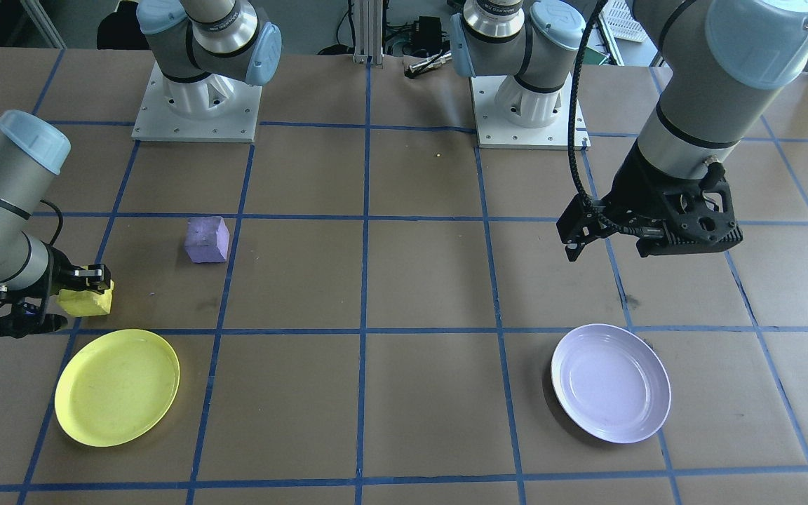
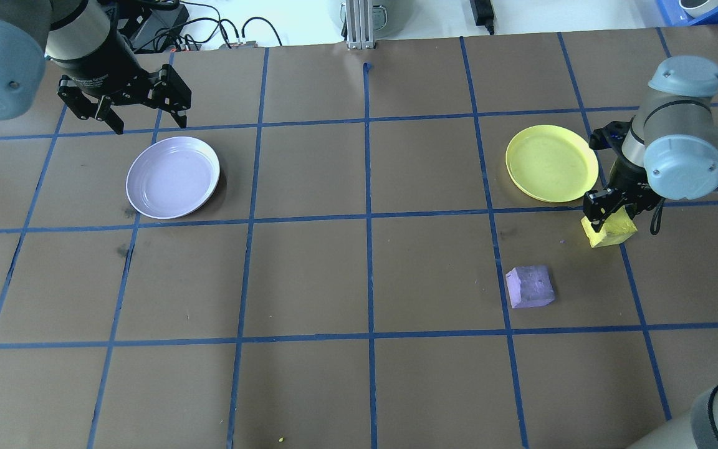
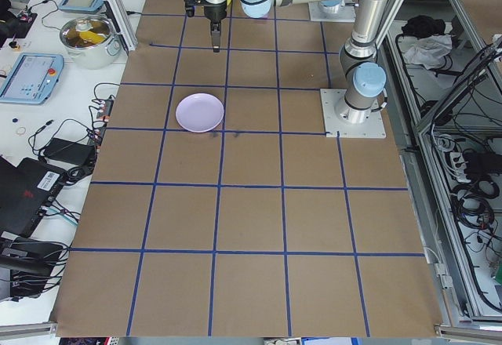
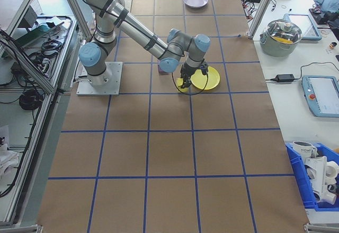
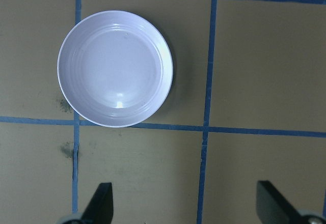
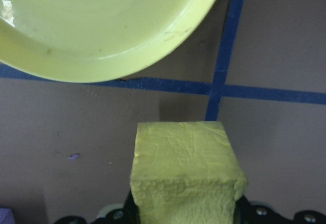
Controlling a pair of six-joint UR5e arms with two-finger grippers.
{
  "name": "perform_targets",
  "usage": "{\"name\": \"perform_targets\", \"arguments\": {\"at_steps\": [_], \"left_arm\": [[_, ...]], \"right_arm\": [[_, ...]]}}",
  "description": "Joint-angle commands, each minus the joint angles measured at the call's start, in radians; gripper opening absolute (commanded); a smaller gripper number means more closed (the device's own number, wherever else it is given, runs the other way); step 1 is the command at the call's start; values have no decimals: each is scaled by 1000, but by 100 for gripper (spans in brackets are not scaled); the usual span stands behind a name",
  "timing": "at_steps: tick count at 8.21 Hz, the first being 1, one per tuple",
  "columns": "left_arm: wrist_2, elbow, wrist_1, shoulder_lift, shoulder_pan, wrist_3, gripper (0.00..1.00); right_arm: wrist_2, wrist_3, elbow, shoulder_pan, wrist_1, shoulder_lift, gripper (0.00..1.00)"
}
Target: Sort blocks by color into plates
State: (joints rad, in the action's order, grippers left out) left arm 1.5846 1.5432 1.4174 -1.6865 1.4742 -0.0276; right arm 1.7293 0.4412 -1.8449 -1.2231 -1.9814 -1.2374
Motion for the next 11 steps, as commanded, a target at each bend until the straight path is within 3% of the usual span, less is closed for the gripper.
{"name": "perform_targets", "arguments": {"at_steps": [1,3,5,6,7,9,11], "left_arm": [[0,0,-1,-1,0,0,100],[0,0,-1,-1,0,0,100],[0,0,-3,-2,0,0,100],[0,-2,-3,-2,0,2,100],[0,0,-3,-2,0,0,100],[0,-2,-3,-2,0,0,100],[0,-2,-3,-2,0,0,100]], "right_arm": [[-2,-102,273,-63,204,40,6],[-91,-163,438,-125,210,190,0],[-80,-177,464,-148,159,275,12],[-62,-176,461,-148,138,304,80],[-31,-179,461,-148,150,312,100],[-16,-177,475,-156,194,284,100],[-28,-255,446,-226,361,161,100]]}}
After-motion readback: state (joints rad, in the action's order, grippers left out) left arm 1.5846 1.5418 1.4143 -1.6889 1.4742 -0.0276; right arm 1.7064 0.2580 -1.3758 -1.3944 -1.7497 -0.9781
